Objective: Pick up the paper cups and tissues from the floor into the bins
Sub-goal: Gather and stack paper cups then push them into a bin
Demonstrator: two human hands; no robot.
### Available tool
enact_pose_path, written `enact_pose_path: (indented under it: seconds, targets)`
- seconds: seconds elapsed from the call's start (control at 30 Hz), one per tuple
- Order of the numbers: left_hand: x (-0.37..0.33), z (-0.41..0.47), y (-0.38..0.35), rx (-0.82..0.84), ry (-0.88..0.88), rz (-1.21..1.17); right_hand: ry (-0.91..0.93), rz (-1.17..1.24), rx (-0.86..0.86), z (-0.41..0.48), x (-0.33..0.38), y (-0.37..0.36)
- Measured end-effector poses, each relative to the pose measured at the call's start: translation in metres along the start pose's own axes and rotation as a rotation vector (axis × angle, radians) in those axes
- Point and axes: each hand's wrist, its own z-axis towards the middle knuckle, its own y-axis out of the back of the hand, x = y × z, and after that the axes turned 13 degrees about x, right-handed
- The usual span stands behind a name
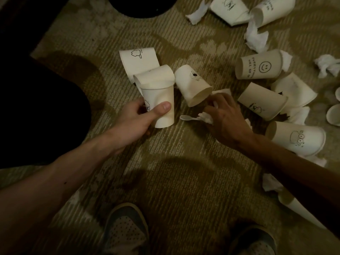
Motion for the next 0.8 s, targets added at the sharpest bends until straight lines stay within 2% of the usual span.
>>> enact_pose_path:
  seconds: [0.33,0.4,0.5,0.6,0.7,0.8]
  targets:
    - [-0.001,-0.005,-0.004,0.005,-0.007,0.059,-0.015,-0.157,0.091,-0.009,-0.001,-0.008]
    - [-0.003,-0.007,-0.004,0.01,-0.007,0.076,-0.006,-0.011,0.095,-0.009,0.002,-0.002]
    - [-0.009,-0.013,-0.004,0.023,-0.018,0.019,-0.101,0.478,0.093,-0.009,0.004,0.022]
    - [-0.021,-0.021,-0.006,0.044,-0.031,-0.041,-0.166,0.734,0.023,-0.01,0.017,0.061]
    - [-0.042,-0.033,-0.009,0.061,-0.101,-0.127,-0.123,0.757,0.113,-0.018,0.036,0.113]
    - [-0.069,-0.04,-0.01,-0.001,-0.152,-0.207,-0.009,0.7,0.148,-0.017,0.06,0.169]
